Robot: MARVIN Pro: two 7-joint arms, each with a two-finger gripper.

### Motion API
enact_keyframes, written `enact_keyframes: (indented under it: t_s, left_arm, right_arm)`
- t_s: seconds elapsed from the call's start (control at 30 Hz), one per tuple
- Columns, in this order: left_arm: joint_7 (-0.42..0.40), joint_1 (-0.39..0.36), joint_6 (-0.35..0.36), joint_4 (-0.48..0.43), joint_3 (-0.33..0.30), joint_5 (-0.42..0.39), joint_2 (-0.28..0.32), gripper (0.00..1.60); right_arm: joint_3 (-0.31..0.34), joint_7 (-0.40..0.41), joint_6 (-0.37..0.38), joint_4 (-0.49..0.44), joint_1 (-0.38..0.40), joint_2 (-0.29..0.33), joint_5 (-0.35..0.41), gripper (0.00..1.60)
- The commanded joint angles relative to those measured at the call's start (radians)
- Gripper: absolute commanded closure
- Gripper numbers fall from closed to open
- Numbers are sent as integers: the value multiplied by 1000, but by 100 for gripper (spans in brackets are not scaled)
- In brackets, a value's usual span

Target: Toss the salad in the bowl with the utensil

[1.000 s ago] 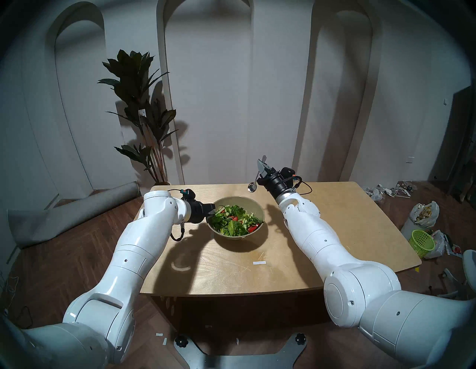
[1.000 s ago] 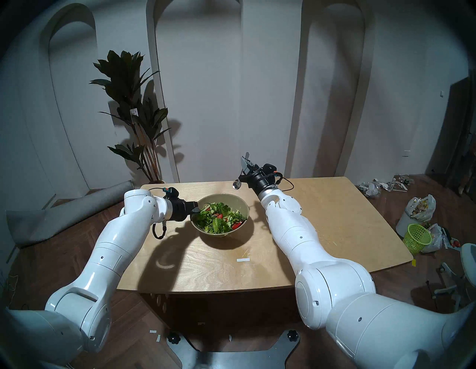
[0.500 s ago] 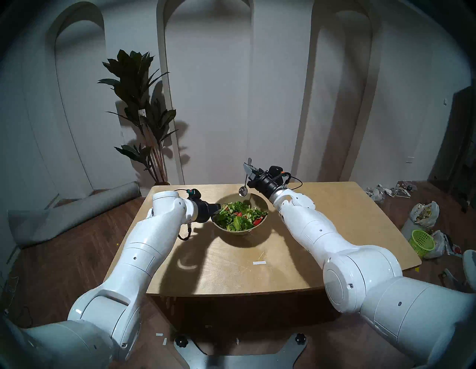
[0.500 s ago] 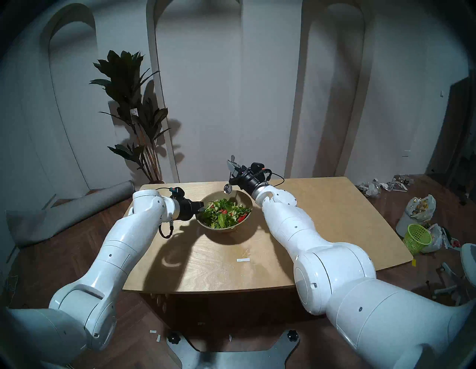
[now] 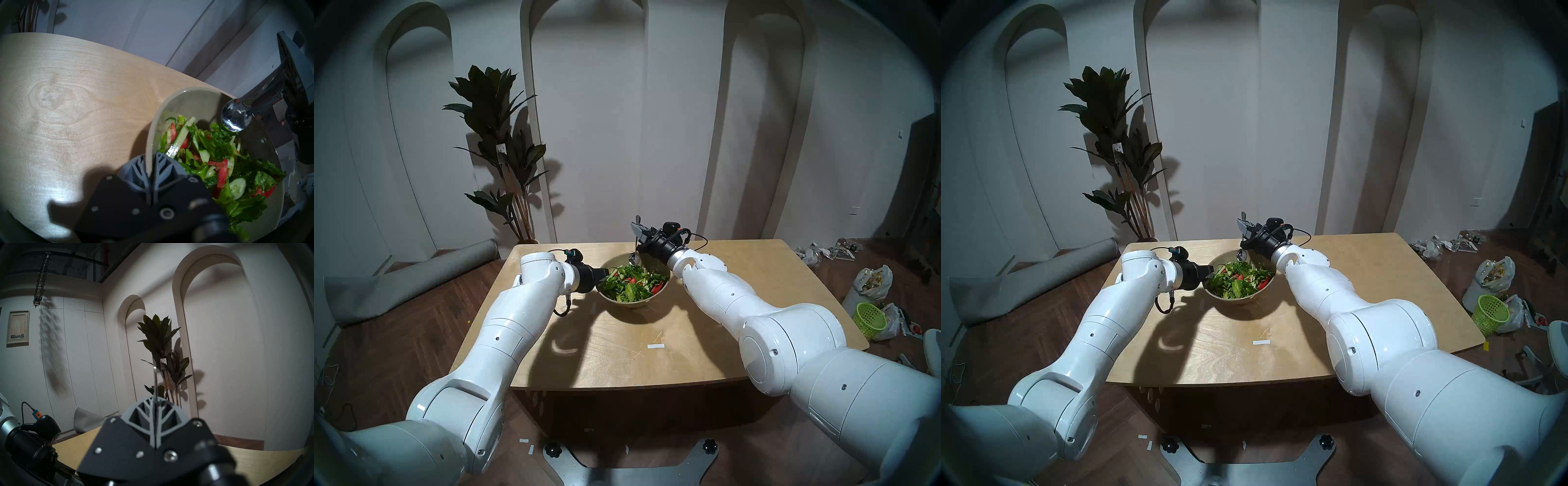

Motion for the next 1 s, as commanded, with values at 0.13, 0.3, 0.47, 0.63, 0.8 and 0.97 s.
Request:
enact_keyframes:
  t_s: [0.13,0.3,0.47,0.63,0.8,0.97]
  left_arm:
    - [-10,13,-1,-19,33,15,-2,155]
    - [-9,36,-13,-44,55,31,2,137]
    - [-3,45,-20,-58,60,38,2,125]
    - [38,54,-56,-100,96,94,9,125]
    - [62,63,-69,-154,113,120,19,130]
    - [85,71,-63,-193,133,140,33,131]
  right_arm:
    - [14,31,-2,48,72,16,9,160]
    - [37,82,11,57,76,22,28,160]
    - [54,114,24,61,86,19,43,160]
    - [72,142,24,60,81,20,58,160]
    - [90,183,5,50,71,31,73,160]
    - [104,215,-9,49,63,39,82,160]
